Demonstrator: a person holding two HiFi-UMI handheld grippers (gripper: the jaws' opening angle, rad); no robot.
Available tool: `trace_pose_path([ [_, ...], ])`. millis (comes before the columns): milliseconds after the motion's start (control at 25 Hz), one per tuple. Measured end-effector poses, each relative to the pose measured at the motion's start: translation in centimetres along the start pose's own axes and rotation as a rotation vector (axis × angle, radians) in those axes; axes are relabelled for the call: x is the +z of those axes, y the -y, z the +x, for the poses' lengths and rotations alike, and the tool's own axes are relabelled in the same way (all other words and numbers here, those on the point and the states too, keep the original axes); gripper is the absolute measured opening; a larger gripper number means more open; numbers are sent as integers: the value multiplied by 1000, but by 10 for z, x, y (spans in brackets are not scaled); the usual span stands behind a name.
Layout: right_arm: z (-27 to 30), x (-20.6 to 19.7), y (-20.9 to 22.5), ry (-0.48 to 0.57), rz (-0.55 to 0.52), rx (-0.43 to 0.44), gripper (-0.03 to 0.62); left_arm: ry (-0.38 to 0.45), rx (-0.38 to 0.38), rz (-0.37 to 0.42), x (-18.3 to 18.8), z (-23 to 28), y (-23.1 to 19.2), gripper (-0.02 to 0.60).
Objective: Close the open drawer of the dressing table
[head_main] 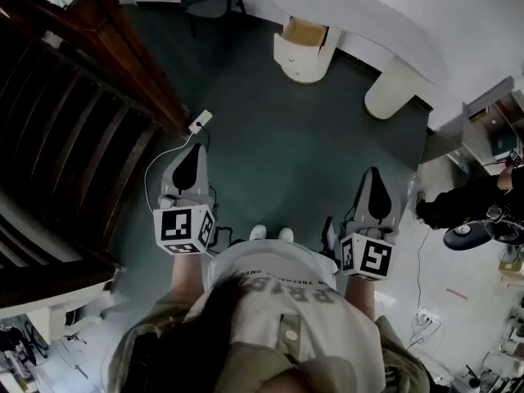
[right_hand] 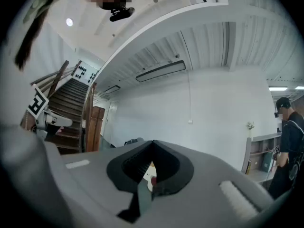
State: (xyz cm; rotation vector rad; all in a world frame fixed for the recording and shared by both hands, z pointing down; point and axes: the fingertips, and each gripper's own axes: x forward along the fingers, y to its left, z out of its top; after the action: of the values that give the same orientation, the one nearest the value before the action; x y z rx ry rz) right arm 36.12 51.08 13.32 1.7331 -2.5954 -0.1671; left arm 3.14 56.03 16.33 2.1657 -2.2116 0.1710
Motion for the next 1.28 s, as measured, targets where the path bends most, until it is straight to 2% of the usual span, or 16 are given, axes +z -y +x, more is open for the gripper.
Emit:
trace_pose_path([
  [600,1,-1,-4,-14,-25,-14,0,-11,-11,12,0,2,-5,6],
  [800,3,0,-2,16,64,-5,2,5,-11,4,5,4,-11,6],
  [920,4,1,-1,42,110,-12,5,26,14,4,8,4,-22,6],
  [960,5,1,-3,45,107,-9,22,32,27,5,9,3,-27,8],
  [1000,7,1,-6,46,102,-1,88,35,38,8,9,3,-32,78],
  [1080,10,1,-12,46,103,10,213,35,44,15,9,5,-39,153],
  [1200,16,1,-17,41,118,-1,278,36,27,14,10,8,-45,223],
  [1280,20,0,-22,36,121,-6,293,35,11,13,11,13,-49,254],
])
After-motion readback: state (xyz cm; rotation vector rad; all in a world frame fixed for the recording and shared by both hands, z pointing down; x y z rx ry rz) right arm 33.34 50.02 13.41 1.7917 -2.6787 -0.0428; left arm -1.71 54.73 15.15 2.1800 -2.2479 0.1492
